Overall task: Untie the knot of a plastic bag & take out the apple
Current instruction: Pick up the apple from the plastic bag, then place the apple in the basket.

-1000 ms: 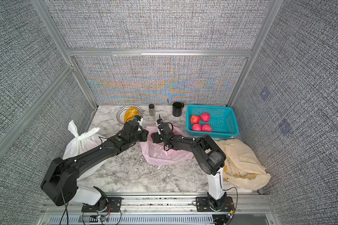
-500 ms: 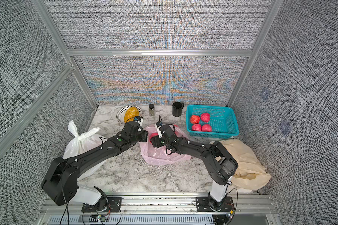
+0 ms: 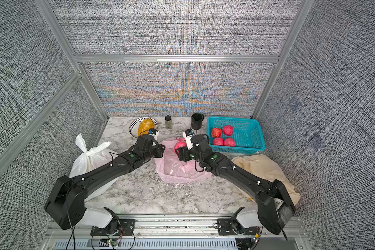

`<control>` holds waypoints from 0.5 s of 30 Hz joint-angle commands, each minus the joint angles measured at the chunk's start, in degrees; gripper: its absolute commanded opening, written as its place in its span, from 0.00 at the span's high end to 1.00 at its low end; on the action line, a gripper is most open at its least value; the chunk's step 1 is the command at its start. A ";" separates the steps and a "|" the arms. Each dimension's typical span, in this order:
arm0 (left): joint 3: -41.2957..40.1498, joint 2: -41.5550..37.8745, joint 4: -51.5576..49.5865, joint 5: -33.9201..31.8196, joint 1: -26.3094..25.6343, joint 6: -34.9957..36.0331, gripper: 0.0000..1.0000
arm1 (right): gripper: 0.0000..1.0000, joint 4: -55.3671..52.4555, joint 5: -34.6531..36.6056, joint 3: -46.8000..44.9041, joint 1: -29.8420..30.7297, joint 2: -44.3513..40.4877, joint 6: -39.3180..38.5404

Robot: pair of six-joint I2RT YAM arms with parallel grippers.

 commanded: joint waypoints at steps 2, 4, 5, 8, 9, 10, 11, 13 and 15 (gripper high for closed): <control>0.63 -0.86 -0.54 0.46 0.00 2.19 0.52 | 0.25 -1.39 2.25 1.14 -6.34 -2.13 -2.71; 0.70 -0.87 -0.82 0.86 0.00 2.48 0.45 | 0.25 -1.12 1.57 1.84 -10.63 -2.21 -3.58; 0.64 -0.97 -0.83 1.11 0.00 2.57 0.43 | 0.25 -0.77 1.39 2.13 -13.09 -1.96 -3.97; 0.68 -1.00 -0.68 2.00 -0.01 2.77 0.35 | 0.25 0.93 0.66 2.52 -19.77 -0.20 -4.60; 0.76 -0.96 -0.65 2.40 0.02 2.96 0.32 | 0.25 1.33 0.19 2.80 -21.56 0.71 -4.66; 0.93 -0.98 -0.78 2.73 0.00 3.25 0.30 | 0.25 1.76 -0.30 3.15 -23.59 2.18 -4.88; 0.98 -1.02 -0.83 2.97 0.00 3.43 0.28 | 0.25 2.36 -0.54 3.39 -25.25 3.72 -5.08; 1.07 -1.22 -0.83 3.23 0.00 3.60 0.24 | 0.25 3.51 -0.97 3.88 -28.19 6.68 -5.25; 1.33 -1.41 -1.00 3.86 0.00 4.13 0.18 | 0.25 4.15 -1.64 4.60 -30.86 9.49 -5.17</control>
